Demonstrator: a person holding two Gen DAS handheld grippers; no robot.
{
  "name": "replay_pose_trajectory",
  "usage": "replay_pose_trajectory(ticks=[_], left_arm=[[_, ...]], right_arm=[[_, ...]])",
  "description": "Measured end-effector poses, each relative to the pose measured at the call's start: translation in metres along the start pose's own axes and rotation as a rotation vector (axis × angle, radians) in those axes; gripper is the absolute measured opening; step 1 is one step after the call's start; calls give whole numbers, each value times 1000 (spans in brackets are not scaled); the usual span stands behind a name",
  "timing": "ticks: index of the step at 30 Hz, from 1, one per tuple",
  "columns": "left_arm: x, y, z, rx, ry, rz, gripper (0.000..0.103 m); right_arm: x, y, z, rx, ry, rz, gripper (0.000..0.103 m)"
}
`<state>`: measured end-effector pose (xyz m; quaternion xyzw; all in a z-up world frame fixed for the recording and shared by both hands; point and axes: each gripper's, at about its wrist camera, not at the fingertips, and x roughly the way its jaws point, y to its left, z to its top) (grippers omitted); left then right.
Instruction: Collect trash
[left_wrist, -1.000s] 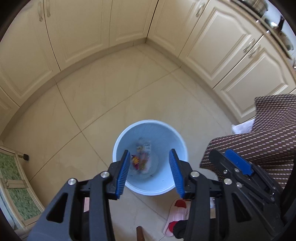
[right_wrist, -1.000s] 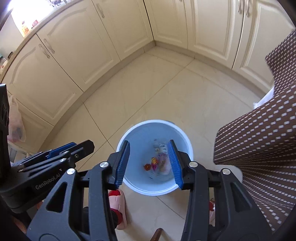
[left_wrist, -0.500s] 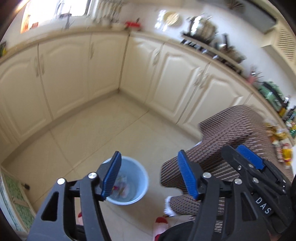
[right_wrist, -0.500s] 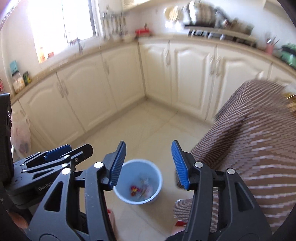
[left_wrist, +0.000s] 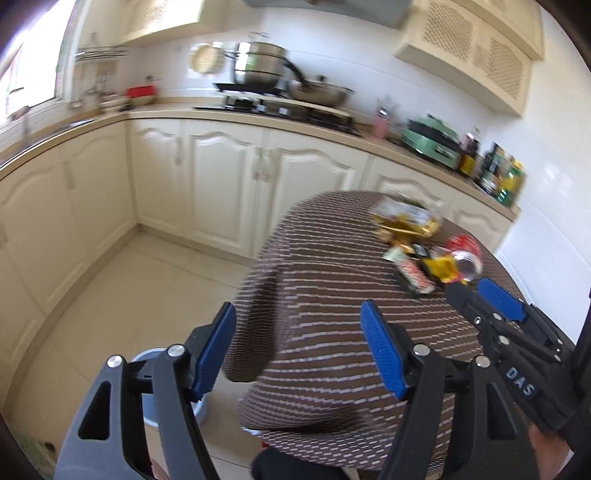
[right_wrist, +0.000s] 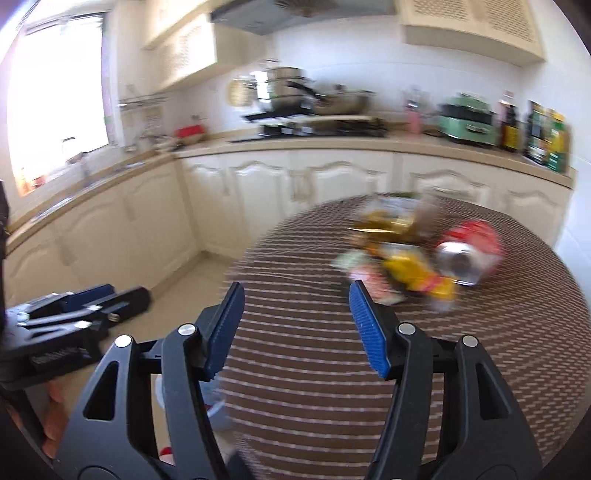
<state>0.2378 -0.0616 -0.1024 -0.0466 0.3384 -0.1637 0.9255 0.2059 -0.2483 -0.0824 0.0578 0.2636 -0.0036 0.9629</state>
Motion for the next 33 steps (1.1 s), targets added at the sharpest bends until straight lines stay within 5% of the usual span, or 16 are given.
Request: replay_pose_trajectory(ticks=[8,16,18,19,26,33], left_arm=[[52,-56,9,56,100,-61,68],[99,-71,19,25,173,-95,68],[107,-74,23,22,180,-92,68],[112,-76,25,23,183,-95,68],[144,-86,40,3,220,-119,68],[185,-92,52,-41,268,-103,68]], right_arm=[[33,-80,2,-9,121,-102,60],[90,-92,10,-105,219,-106,60],[99,-95,10,-117,239,-98,38],[103,-96,10,-125,252,-94,36],[90,-109,16,-59,146,-65,29],[93,-111,20,-25,140,-34,29]])
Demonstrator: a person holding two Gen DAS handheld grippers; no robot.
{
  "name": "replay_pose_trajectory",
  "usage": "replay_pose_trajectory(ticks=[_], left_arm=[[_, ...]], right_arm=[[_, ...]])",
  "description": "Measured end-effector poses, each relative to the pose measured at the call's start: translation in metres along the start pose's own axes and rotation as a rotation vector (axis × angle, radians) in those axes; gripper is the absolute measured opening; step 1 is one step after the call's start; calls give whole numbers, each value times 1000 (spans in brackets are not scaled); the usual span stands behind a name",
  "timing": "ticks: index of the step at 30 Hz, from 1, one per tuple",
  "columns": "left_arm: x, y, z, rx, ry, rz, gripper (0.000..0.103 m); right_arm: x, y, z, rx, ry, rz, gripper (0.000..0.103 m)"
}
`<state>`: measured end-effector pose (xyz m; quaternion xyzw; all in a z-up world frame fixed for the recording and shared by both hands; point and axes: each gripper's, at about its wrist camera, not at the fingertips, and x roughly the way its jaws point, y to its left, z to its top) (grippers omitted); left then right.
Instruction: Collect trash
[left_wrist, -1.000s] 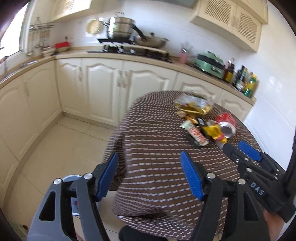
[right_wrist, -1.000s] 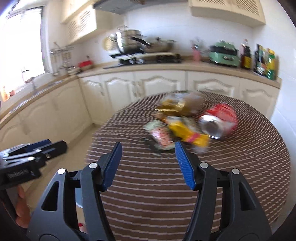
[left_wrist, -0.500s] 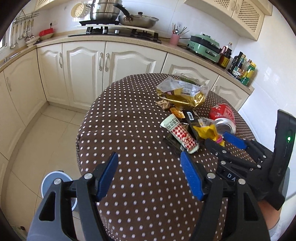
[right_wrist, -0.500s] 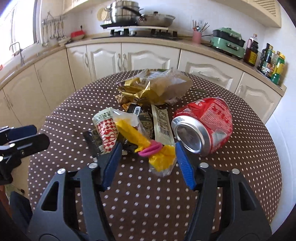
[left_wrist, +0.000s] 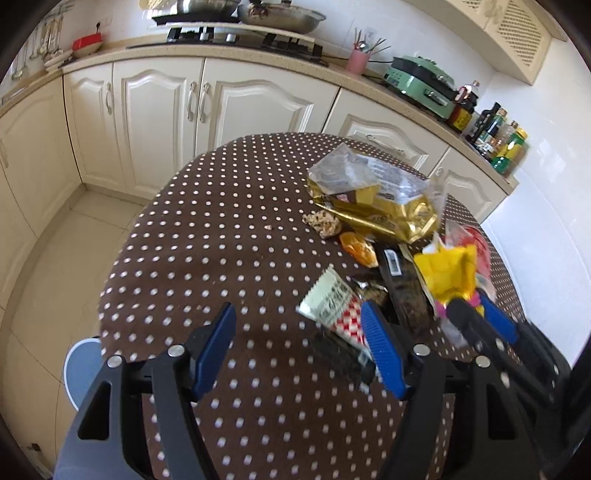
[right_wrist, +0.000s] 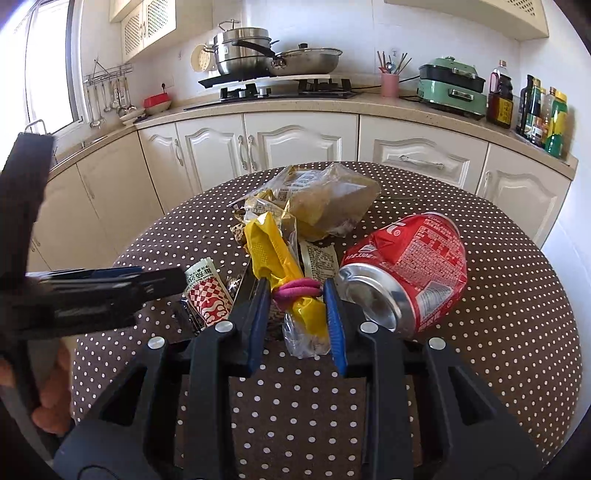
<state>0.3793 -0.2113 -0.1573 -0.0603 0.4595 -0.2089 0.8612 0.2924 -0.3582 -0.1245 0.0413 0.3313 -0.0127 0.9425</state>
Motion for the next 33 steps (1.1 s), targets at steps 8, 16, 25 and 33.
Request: replay_pose_trajectory(ticks=[8,16,25,33], left_arm=[[20,-6,10,-17,3,14,68],[20,-6,4,-22,36,-47,24],[-4,5,-12,-33,32,-94,2],[-38,-4,-26,12,-14,-56,68]], right_arm=[[5,-2,3,35,6,34,29],[7,-4,5,42,13,41,29],[-3,1,0,44,-10,18,29],[-21,2,-11,50,-19,-18,29]])
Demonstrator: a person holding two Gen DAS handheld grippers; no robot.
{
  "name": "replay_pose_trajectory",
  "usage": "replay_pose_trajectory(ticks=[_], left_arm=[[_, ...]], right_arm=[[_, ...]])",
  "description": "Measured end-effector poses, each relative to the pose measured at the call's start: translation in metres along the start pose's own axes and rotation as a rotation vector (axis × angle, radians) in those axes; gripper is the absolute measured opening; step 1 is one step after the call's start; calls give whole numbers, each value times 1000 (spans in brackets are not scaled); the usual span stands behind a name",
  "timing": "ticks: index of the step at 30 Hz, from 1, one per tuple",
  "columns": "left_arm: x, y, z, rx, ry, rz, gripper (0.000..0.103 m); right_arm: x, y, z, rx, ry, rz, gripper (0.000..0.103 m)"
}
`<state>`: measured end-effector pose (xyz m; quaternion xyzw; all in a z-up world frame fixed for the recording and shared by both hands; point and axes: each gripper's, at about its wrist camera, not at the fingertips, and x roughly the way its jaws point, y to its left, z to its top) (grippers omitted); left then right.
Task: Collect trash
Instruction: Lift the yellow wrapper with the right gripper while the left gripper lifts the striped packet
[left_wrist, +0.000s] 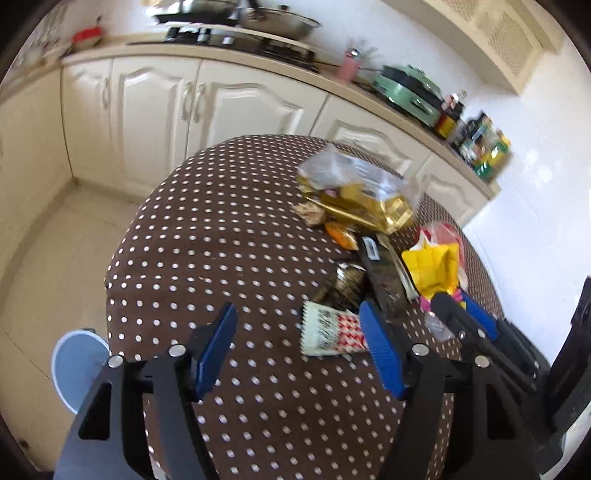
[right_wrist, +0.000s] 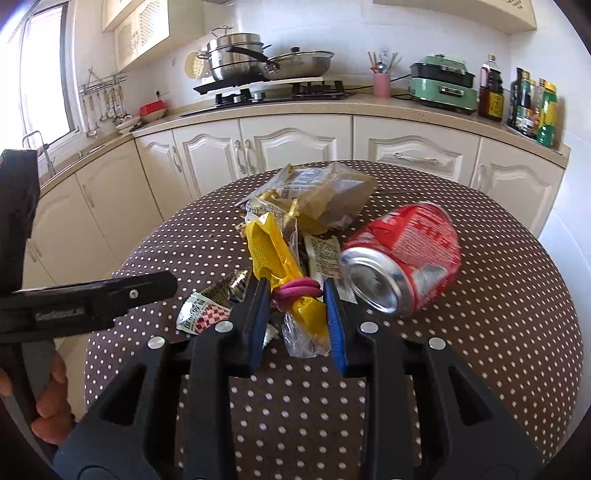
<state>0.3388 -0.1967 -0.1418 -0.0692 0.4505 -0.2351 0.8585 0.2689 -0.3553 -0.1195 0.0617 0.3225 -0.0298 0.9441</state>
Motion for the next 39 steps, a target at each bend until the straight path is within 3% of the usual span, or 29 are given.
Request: replay_pose_trajectory(ticks=[4,11,16,22,23,25,29,30,36,39], left_arm=[[-10,-37,-12,190,-47,148,68],[5,-84,-35,496,-48,182,71],[20,-89,-35,607,-22,222,71],[35,-88,-30,612,9,215,69],[34,-87,-29,602,16,193,63],[31,-89,-33,591,24,144,41],[29,-92,-40,599,18,147,32],[29,-88,-40,582,29,148,10],[24,-76,-43,536,31,94,8],[15,-74,-43,515,34,53,2]], right_arm=[[-14,-11,-7,21,-14,-18,29],[-23,-25,-13,49,-14,-1,29],[-21,-31,-11,55,-9,19,29],[-14,-32,-9,56,8,37,29],[-13,-31,-8,55,9,38,29],[-12,-30,-8,51,10,39,29],[-11,-25,-9,42,16,38,29],[-11,-23,-10,38,19,37,29],[-14,-10,-14,24,27,35,29],[-18,-7,-16,25,25,30,29]])
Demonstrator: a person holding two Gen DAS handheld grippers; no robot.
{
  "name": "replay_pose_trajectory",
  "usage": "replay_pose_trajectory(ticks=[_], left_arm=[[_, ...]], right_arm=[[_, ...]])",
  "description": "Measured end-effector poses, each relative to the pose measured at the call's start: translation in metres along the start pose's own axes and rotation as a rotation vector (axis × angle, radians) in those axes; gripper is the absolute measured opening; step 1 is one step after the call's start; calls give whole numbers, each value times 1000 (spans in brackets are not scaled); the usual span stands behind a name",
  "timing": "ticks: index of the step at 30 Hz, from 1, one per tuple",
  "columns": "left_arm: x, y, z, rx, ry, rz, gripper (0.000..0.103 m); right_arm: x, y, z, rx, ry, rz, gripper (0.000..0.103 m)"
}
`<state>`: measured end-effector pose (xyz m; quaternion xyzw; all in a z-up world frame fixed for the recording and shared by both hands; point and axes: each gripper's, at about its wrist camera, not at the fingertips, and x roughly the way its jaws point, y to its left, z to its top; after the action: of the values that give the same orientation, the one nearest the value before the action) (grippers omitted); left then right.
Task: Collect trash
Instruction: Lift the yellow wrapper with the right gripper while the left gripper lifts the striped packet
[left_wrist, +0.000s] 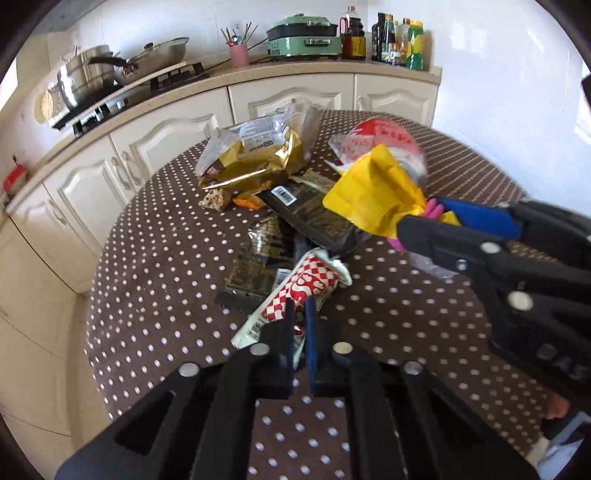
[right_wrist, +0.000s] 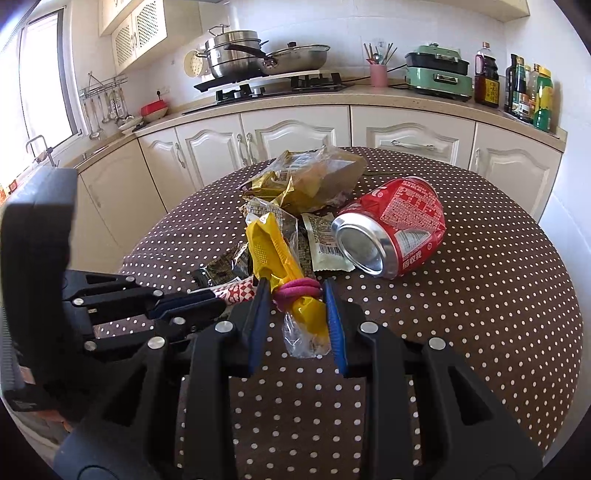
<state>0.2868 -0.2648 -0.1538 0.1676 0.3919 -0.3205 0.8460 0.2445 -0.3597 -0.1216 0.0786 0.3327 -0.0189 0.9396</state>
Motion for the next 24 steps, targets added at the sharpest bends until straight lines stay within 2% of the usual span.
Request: replay_pose_trajectory(ticks=[6,8,9,10,11,12,14,16,19,24], left_arm=[[-8,12,-8,-56,1,-23,2],[-18,17,-8,-74,-48,-16,4],[-20,18,-8,-62,-54,-10,20],[-21,17,-8,-53,-56,2,48],[-21,16,-8,-42,-61,19,53],[-19,15,-8,-27,-58,30,53],[-8,11,-7,-8,-17,6,53],[4,8,-6,9,12,14,30],[0,11,-5,-23,-1,-28,10],[-15,24,-13,-97,-30,-98,7]], right_arm=[[-3,9,-6,-5,9,-3,29],[-4,13,-8,-12,14,-3,29],[-4,14,-8,-10,14,-3,29],[-5,15,-9,-9,14,-4,29],[-5,16,-9,-7,14,-5,29],[-5,16,-10,-5,15,-5,29],[-3,17,-9,-3,19,-3,29],[-1,20,-10,-7,25,-3,29],[0,24,-10,-14,29,-4,29],[-7,33,-8,-25,11,-2,29]])
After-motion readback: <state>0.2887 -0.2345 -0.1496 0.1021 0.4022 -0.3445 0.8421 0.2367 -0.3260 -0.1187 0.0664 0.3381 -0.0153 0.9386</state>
